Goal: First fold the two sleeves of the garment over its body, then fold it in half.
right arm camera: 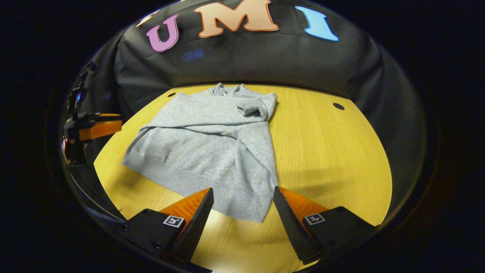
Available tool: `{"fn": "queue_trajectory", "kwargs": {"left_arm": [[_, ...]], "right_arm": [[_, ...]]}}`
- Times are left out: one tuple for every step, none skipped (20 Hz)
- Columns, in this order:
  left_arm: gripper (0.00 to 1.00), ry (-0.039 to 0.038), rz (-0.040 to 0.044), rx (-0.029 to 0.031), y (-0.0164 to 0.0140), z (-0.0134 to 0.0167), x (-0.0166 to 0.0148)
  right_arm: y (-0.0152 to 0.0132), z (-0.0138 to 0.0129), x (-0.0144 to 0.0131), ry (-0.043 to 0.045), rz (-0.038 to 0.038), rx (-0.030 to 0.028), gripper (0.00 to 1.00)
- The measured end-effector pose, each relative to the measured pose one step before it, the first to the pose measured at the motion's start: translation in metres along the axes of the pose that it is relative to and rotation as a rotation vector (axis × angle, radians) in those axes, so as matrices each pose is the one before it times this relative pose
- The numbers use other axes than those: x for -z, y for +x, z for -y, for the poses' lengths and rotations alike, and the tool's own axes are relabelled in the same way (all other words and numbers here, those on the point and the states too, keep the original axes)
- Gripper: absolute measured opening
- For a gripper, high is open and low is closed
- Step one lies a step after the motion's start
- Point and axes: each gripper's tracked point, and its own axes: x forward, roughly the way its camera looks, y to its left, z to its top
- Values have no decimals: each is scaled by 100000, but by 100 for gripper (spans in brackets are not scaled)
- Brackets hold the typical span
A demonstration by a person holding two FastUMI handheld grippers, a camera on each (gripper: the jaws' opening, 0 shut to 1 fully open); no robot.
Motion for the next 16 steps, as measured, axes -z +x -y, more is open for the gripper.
{"fn": "queue_trajectory", "kwargs": {"left_arm": [[95, -2456, -2029, -1657, -324, -92, 1434], [95, -1939, -1804, -1253, -189, -195, 1273], [95, -1457, -1749, -834, -52, -111, 1129], [95, -1802, -1420, -723, 143, -121, 959], [95, -2211, -1607, 55, 170, 208, 898], [95, -2294, -1134, -4, 226, 207, 617], [95, -1504, -891, -103, 170, 10, 510], [95, -965, -700, -532, 230, 5, 571], [96, -670, -666, -918, 388, -56, 749], [95, -583, -542, -734, 436, -107, 416], [95, -599, -701, -632, 471, 43, 335], [96, -753, -860, -116, 300, 78, 466], [96, -820, -908, -561, 146, 27, 389], [96, 150, -442, -1522, 324, -183, 217], [96, 1406, 1454, -606, 60, -162, -170], [95, 1253, 176, -560, -35, 33, 21]], "right_arm": [[348, -30, 473, 818, -847, 275, 99], [251, -42, 237, 90, -541, 449, 96], [348, -38, 262, -443, -500, 155, 99], [307, -25, 224, -722, -609, 484, 99], [193, -58, 253, -330, -608, 72, 99], [171, -142, 124, 77, -381, 225, 96], [103, 15, 118, -85, -81, 174, 99], [165, 28, 135, -203, -203, 750, 96], [98, 174, 96, 30, -325, 566, 96], [88, 30, 110, 183, -247, 651, 96], [79, 225, 66, -57, 24, 873, 96], [31, -46, -31, -152, 193, 286, 98], [36, 1, 43, -396, -40, 343, 96], [-43, -11, 20, -753, 229, 144, 98], [-55, -17, 83, -745, 126, -122, 98], [-33, -13, -27, 257, 367, -54, 98]]}}
